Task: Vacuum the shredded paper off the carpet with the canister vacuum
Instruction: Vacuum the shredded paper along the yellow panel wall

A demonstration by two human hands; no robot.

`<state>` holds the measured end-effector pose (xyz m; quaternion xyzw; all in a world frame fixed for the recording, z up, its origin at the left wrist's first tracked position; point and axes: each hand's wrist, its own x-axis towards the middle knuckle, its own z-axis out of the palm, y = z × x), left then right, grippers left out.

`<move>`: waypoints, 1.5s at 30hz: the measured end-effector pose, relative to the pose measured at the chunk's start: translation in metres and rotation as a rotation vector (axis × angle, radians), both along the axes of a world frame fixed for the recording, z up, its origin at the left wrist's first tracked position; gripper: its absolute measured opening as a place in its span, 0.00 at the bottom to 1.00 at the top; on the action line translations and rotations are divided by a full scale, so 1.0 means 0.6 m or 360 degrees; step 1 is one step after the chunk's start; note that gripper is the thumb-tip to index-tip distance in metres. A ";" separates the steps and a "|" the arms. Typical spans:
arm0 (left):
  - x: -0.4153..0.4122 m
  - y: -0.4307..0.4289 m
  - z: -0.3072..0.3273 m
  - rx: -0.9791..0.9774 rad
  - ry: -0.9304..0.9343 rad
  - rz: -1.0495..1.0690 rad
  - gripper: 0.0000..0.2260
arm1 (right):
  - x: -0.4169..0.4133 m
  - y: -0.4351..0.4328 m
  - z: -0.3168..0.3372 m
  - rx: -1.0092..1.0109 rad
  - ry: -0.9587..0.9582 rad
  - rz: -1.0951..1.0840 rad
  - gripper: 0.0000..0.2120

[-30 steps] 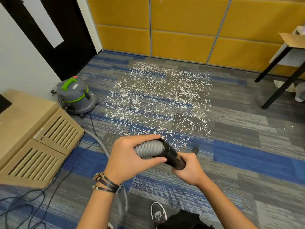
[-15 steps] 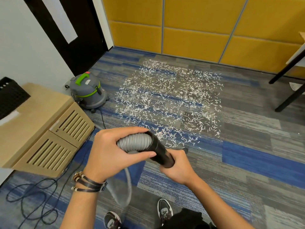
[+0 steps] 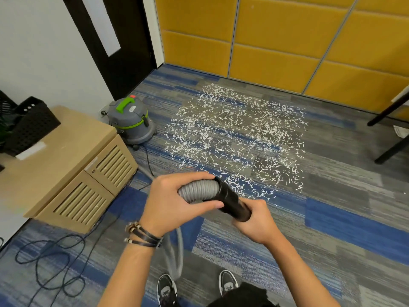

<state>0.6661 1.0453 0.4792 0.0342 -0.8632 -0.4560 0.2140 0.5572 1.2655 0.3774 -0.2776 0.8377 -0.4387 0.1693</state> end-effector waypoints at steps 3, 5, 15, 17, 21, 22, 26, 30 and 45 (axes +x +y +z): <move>-0.025 0.016 -0.050 0.0022 -0.0262 -0.0025 0.24 | -0.016 0.015 -0.038 0.0165 -0.0060 -0.0062 0.08; -0.038 0.032 -0.075 0.0025 -0.0370 -0.0042 0.27 | -0.021 0.028 -0.061 0.0226 -0.0122 -0.0091 0.07; -0.027 0.021 -0.063 0.0019 -0.0254 -0.0024 0.24 | 0.001 0.018 -0.081 0.0051 -0.0129 -0.0111 0.08; -0.022 0.009 -0.059 -0.0010 -0.0245 -0.0013 0.24 | 0.005 -0.003 -0.081 0.0032 -0.0097 -0.0136 0.11; -0.007 -0.016 -0.057 0.0015 -0.0281 -0.0056 0.24 | 0.009 -0.036 -0.075 0.0037 -0.0075 -0.0042 0.21; -0.003 -0.026 -0.057 0.0038 -0.0284 -0.0057 0.24 | 0.010 -0.043 -0.072 0.0057 -0.0075 -0.0021 0.21; 0.020 -0.082 -0.048 0.0075 -0.0239 -0.0021 0.24 | 0.031 -0.091 -0.063 0.0074 -0.0099 0.0019 0.14; 0.042 -0.138 -0.035 0.0029 -0.0210 0.0012 0.23 | 0.059 -0.151 -0.056 0.0001 -0.0093 0.0020 0.10; 0.147 -0.296 0.006 -0.0044 -0.0010 -0.0084 0.24 | 0.169 -0.312 -0.034 -0.0108 -0.0104 0.0038 0.10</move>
